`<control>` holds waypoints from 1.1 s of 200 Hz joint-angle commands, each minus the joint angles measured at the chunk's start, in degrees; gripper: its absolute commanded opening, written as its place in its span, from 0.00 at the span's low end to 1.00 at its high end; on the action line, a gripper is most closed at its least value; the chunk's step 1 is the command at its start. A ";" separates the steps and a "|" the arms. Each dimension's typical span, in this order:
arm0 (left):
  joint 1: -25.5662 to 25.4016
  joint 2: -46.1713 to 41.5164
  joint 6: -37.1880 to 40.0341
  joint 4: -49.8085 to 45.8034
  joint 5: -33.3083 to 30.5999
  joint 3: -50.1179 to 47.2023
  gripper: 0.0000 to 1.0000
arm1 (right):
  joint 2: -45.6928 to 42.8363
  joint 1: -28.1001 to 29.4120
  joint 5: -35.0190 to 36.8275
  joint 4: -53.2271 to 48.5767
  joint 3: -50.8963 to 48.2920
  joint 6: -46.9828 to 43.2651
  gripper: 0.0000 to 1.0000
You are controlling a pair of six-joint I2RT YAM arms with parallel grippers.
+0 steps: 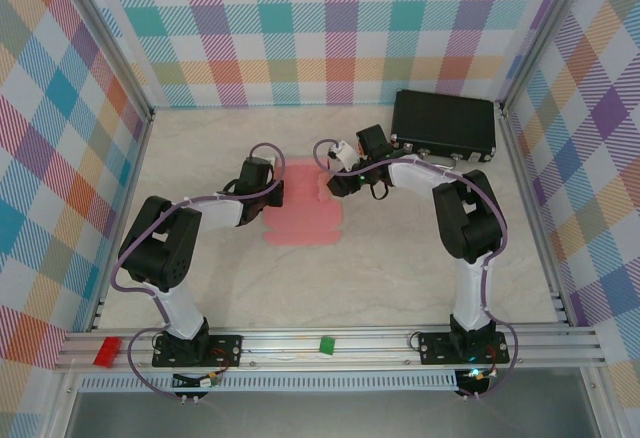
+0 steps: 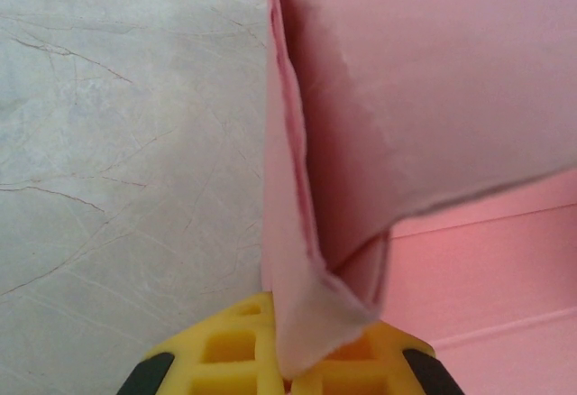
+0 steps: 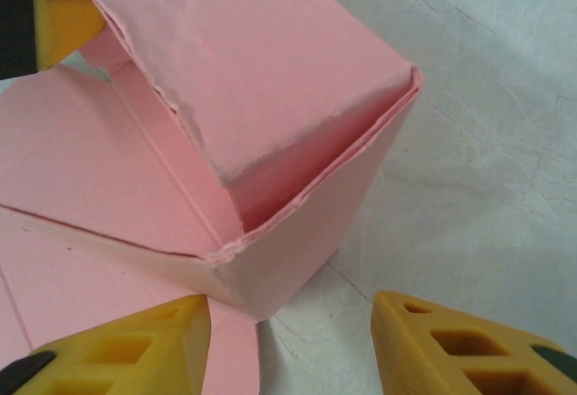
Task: Fold the paper box
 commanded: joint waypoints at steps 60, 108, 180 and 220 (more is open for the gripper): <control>-0.72 0.52 -1.22 -0.41 2.27 0.14 0.00 | 1.70 1.58 -2.89 2.73 2.68 1.36 0.58; -0.79 0.03 -1.89 -0.44 2.53 -0.43 0.00 | 2.97 1.73 -0.84 4.81 3.29 3.95 0.55; -0.81 -0.72 -2.90 -1.36 4.02 -0.83 0.00 | 3.95 3.37 8.44 11.61 1.10 7.78 0.47; -0.89 -1.59 -3.80 -2.33 4.55 -1.10 0.00 | 4.53 5.27 15.55 14.80 0.18 8.48 0.42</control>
